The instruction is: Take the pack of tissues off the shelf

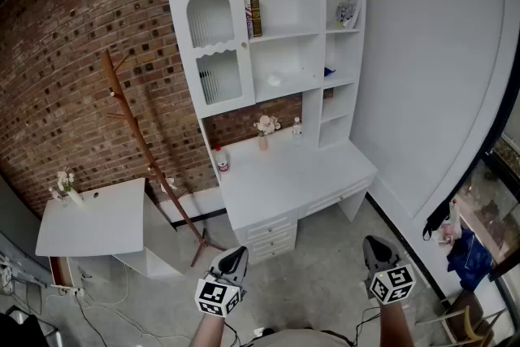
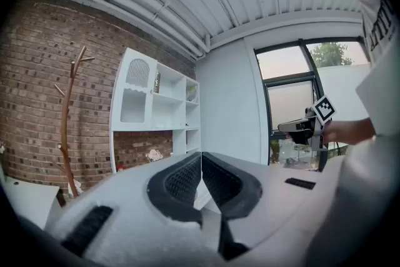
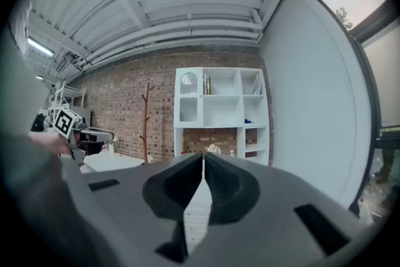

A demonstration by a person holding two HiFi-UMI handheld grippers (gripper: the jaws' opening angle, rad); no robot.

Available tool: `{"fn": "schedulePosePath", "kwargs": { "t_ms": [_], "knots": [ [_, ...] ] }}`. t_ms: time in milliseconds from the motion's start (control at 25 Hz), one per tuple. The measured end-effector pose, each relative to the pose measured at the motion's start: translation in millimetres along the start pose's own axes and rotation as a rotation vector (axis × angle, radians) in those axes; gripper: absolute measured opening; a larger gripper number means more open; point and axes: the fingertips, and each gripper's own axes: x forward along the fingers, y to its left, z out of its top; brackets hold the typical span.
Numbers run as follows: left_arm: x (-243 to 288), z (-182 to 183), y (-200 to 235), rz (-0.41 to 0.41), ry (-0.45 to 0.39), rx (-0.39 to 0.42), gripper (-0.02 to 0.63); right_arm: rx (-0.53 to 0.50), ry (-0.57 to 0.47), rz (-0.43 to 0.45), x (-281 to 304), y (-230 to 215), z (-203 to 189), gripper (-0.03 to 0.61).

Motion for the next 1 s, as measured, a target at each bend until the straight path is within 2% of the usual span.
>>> {"fn": "schedulePosePath", "kwargs": {
  "t_ms": [760, 1000],
  "knots": [
    [-0.9, 0.0, -18.6, 0.013, 0.011, 0.005, 0.026, 0.001, -0.001, 0.031, -6.4, -7.3, -0.2, 0.032],
    [3.1, -2.6, -33.4, 0.024, 0.016, 0.004, 0.026, 0.022, -0.007, 0.033, -14.6, -23.6, -3.9, 0.034]
  ]
}}
